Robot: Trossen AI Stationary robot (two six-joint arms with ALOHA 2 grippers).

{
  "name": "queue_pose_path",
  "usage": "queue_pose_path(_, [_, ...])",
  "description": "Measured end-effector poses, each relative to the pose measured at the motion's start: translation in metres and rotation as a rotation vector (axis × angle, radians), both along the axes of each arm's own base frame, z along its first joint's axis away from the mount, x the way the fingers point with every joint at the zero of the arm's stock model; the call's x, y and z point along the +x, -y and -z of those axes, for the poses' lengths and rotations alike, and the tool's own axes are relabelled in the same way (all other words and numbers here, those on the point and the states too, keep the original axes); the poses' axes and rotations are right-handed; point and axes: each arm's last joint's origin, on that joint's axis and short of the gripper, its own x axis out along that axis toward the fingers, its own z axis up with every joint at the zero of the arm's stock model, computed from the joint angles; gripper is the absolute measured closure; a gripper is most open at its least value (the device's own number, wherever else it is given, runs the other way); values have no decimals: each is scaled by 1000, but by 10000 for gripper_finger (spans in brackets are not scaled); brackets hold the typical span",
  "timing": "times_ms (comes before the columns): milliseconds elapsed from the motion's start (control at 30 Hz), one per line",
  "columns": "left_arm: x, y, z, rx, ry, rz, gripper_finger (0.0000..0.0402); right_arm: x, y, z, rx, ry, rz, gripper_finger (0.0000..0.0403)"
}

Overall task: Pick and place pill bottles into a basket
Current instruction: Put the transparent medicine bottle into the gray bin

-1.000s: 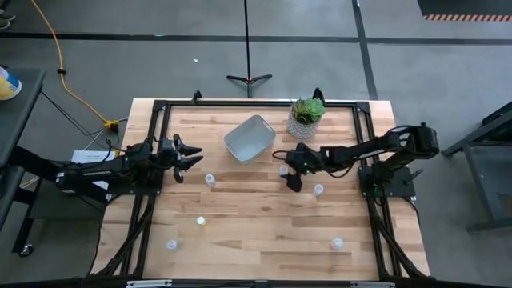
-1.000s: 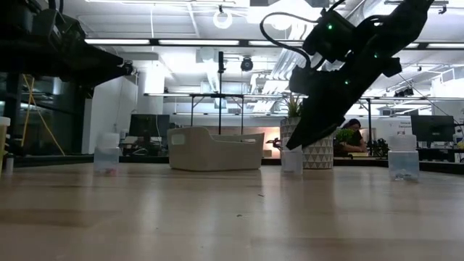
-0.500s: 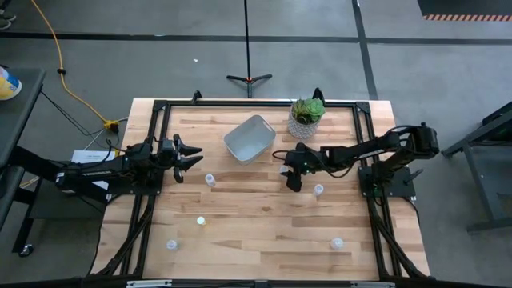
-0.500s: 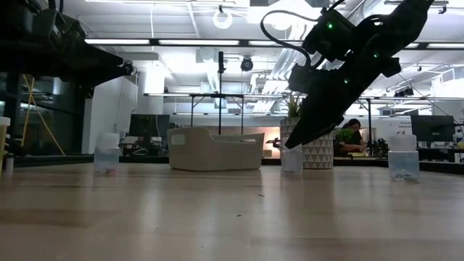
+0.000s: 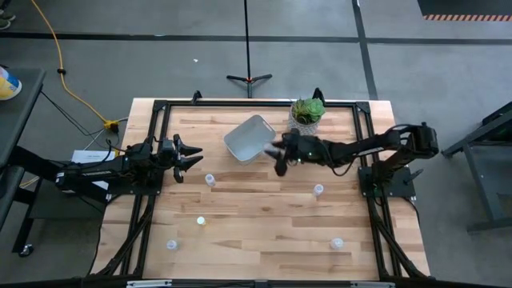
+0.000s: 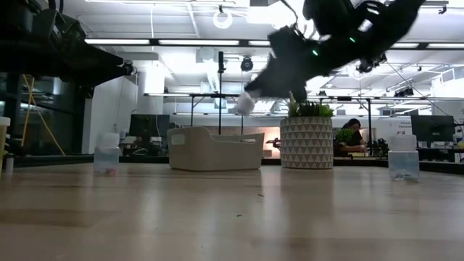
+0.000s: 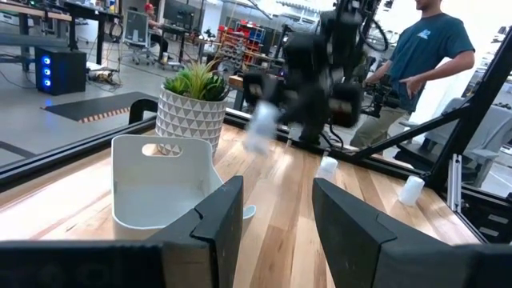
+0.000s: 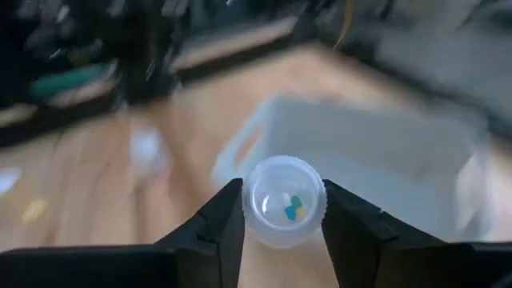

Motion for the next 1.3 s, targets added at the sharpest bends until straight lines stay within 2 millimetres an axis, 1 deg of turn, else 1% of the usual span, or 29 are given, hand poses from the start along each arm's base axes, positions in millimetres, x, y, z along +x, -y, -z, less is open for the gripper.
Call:
queue_pose_path(133, [0,0,0,0,0,0,218,18,19,-32,-169,-34,63,258])
queue_pose_path(200, [0,0,0,1,0,-3,218,28,33,-43,-178,-88,81,266])
queue_pose_path(267, [0,0,0,10,-2,-9,218,38,49,-47,-116,-178,87,274])
queue_pose_path(367, [0,0,0,12,-2,-14,218,50,69,-37,-5,-329,71,277])
queue_pose_path(433, [0,0,0,11,-2,-14,218,59,78,-30,29,-377,57,272])
queue_pose_path(567, [0,0,0,10,-1,-14,218,74,85,-10,44,-403,44,262])
queue_pose_path(700, [0,0,0,10,-1,-14,218,79,87,14,73,-457,47,268])
queue_pose_path(800, [0,0,0,10,-1,-14,218,82,87,25,91,-469,42,273])
queue_pose_path(933, [0,0,0,10,-1,-13,218,84,88,32,95,-478,40,266])
queue_pose_path(1033, [0,0,0,10,0,-13,218,83,87,33,99,-490,40,257])
queue_pose_path(1300, [0,0,0,10,0,-13,218,83,86,33,110,-497,19,251])
